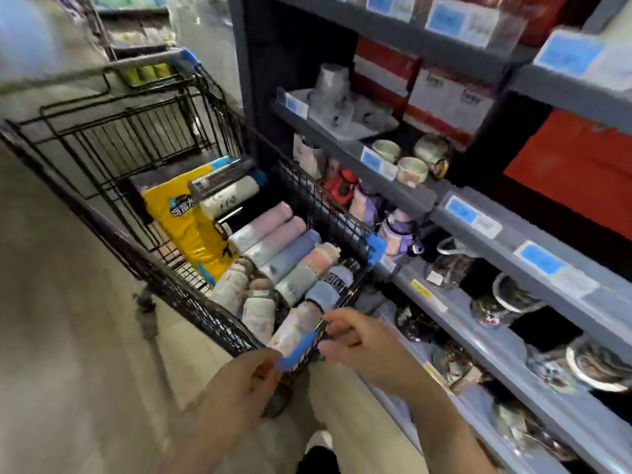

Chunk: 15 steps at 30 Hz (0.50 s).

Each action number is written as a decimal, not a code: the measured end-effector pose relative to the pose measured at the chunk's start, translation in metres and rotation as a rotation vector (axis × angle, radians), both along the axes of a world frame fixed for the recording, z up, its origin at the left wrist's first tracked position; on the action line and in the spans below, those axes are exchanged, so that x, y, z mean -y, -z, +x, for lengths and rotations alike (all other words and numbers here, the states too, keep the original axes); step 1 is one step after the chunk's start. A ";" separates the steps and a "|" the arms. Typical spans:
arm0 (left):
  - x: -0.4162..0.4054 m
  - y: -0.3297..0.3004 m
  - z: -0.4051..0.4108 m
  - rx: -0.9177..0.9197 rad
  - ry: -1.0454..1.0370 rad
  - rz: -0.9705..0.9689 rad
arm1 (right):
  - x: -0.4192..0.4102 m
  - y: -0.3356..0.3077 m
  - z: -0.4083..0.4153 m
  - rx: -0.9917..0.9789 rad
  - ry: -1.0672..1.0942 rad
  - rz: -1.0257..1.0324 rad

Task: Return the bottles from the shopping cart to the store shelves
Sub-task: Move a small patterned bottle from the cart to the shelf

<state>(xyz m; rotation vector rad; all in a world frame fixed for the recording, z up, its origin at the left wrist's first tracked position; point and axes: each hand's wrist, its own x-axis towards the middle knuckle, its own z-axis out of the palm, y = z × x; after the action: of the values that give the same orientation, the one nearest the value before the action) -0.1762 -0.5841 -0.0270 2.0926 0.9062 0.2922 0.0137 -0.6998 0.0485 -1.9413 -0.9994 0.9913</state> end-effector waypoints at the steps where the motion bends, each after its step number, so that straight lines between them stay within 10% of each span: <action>1: -0.005 0.001 0.001 -0.012 -0.028 -0.003 | -0.010 0.007 0.003 -0.031 0.004 -0.001; 15: -0.098 -0.008 0.054 -0.159 -0.197 0.052 | -0.130 0.092 0.031 -0.179 0.018 -0.247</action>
<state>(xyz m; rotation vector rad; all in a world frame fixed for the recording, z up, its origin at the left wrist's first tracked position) -0.1219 -0.4858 -0.0194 2.0992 1.2153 0.2558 0.0447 -0.5703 -0.0435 -2.0114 -0.7877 1.3041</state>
